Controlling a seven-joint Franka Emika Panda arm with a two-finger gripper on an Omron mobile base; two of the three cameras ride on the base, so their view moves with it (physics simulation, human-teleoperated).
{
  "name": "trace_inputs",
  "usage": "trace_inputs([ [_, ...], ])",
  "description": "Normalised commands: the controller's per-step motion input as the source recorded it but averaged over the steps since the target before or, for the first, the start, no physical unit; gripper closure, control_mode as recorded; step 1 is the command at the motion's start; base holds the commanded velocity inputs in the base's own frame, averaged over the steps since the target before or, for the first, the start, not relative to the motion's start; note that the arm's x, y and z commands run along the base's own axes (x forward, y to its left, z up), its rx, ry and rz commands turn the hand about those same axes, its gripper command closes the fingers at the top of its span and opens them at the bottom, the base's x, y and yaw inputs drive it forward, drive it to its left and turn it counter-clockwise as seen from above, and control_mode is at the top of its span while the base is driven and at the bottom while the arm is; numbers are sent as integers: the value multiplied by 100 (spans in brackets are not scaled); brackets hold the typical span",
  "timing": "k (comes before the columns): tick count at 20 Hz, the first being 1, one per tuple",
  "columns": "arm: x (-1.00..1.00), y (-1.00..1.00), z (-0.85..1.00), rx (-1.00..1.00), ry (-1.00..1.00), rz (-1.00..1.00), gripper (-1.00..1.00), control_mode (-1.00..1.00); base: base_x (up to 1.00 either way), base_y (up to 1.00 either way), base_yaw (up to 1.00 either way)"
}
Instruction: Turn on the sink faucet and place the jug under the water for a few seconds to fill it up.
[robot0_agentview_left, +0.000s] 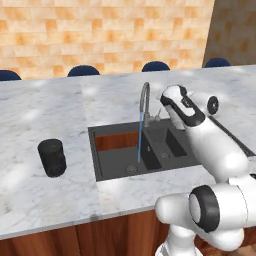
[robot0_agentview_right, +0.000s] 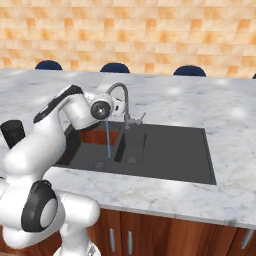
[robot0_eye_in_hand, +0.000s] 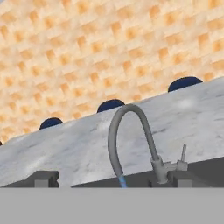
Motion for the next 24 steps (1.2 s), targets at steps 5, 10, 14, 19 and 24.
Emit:
trace_inputs([
  [5,-61,100,-52,-31,11,0,-100,-100,0,0,0],
  [10,-48,100,-88,-34,14,0,-100,-100,0,0,0],
  [14,-11,99,-56,-23,12,9,-100,-100,0,0,0],
  [19,-35,96,-10,-2,7,13,-100,-100,0,0,0],
  [24,-60,44,0,2,0,9,-100,-100,0,0,0],
])
